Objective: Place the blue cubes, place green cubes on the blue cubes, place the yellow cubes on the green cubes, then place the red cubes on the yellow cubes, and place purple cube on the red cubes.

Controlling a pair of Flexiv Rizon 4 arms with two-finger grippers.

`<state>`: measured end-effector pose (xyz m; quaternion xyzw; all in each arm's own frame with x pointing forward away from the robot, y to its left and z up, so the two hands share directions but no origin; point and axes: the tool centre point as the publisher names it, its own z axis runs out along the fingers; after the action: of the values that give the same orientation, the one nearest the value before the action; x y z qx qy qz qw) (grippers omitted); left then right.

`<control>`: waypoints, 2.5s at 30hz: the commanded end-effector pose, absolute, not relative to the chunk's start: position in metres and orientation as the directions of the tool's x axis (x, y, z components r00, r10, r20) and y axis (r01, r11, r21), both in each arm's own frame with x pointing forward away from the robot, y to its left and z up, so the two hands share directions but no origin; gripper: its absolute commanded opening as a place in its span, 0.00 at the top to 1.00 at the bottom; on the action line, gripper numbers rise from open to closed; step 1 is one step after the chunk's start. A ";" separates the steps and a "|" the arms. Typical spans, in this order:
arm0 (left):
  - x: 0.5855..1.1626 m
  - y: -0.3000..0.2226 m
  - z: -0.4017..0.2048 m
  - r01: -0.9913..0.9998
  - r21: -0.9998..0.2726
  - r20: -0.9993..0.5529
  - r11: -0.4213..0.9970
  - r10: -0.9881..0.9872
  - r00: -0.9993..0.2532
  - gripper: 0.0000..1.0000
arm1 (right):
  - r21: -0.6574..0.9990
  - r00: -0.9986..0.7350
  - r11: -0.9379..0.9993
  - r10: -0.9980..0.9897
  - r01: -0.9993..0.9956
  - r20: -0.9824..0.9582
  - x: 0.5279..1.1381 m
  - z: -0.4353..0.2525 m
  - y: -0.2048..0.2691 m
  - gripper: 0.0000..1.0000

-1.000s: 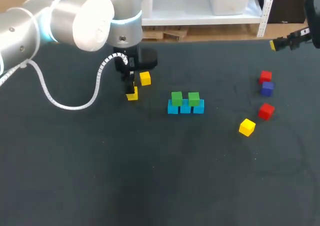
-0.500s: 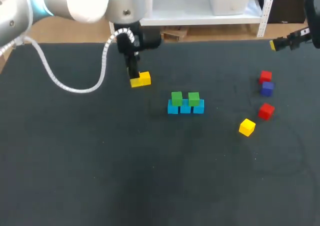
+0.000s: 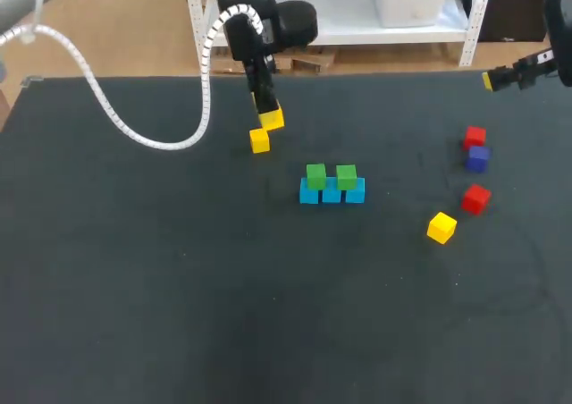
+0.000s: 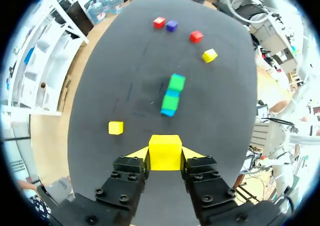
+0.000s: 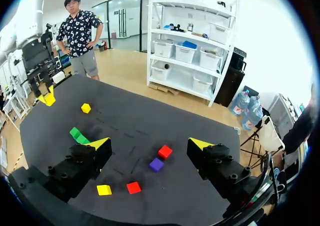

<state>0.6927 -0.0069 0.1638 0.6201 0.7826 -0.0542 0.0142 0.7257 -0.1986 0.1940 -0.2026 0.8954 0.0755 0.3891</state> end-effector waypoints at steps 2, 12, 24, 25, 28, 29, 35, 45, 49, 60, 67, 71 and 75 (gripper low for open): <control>0.675 -0.017 0.165 0.981 -0.031 -0.090 0.190 0.977 -0.192 1.00 | -0.028 -0.580 0.910 -0.288 -0.415 -0.762 0.725 0.190 -0.197 0.00; 0.659 -0.057 0.159 0.995 -0.033 -0.019 0.089 0.996 -0.090 1.00 | -0.028 -0.580 0.910 -0.288 -0.415 -0.762 0.725 0.190 -0.197 0.00; 0.664 -0.081 0.132 0.999 0.022 0.034 0.047 0.998 -0.048 1.00 | -0.028 -0.580 0.910 -0.288 -0.415 -0.762 0.725 0.190 -0.197 0.00; 0.664 -0.083 0.130 0.999 0.018 0.030 0.047 0.998 -0.048 1.00 | -0.028 -0.580 0.910 -0.288 -0.415 -0.762 0.725 0.190 -0.197 0.00; 0.665 -0.089 0.122 0.999 0.026 0.034 0.038 0.999 -0.039 1.00 | -0.028 -0.580 0.910 -0.288 -0.415 -0.762 0.725 0.190 -0.197 0.00; 0.665 -0.091 0.119 0.999 0.031 0.040 0.033 0.999 -0.035 1.00 | -0.028 -0.580 0.910 -0.288 -0.415 -0.762 0.725 0.190 -0.197 0.00; 0.670 -0.096 0.106 0.999 0.048 0.059 0.022 0.998 -0.025 1.00 | -0.028 -0.580 0.910 -0.288 -0.415 -0.762 0.725 0.190 -0.197 0.00; 0.681 -0.097 0.092 0.997 0.072 0.067 -0.003 0.998 -0.002 1.00 | -0.028 -0.580 0.910 -0.288 -0.415 -0.762 0.725 0.190 -0.197 0.00; 0.685 -0.096 0.087 0.997 0.079 0.063 0.002 0.998 -0.007 1.00 | -0.028 -0.580 0.910 -0.288 -0.415 -0.762 0.725 0.190 -0.197 0.00; 0.687 -0.096 0.077 0.998 0.062 0.020 -0.017 1.000 0.016 1.00 | -0.028 -0.580 0.910 -0.288 -0.415 -0.762 0.725 0.190 -0.197 0.00; 0.690 -0.096 0.075 0.997 0.065 0.001 -0.049 0.999 0.049 1.00 | -0.028 -0.580 0.910 -0.288 -0.415 -0.762 0.725 0.190 -0.197 0.00; 0.693 -0.097 0.074 0.997 0.058 0.004 -0.050 0.999 0.049 1.00 | -0.028 -0.580 0.910 -0.288 -0.415 -0.762 0.725 0.190 -0.197 0.00; 0.697 -0.096 0.074 0.998 0.053 0.013 -0.042 0.999 0.042 1.00 | -0.028 -0.580 0.910 -0.288 -0.415 -0.762 0.725 0.190 -0.197 0.00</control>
<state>0.6922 -0.0943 0.0734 0.7215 0.6916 0.0240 0.0213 0.7257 -0.1986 0.1940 -0.2026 0.8954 0.0755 0.3892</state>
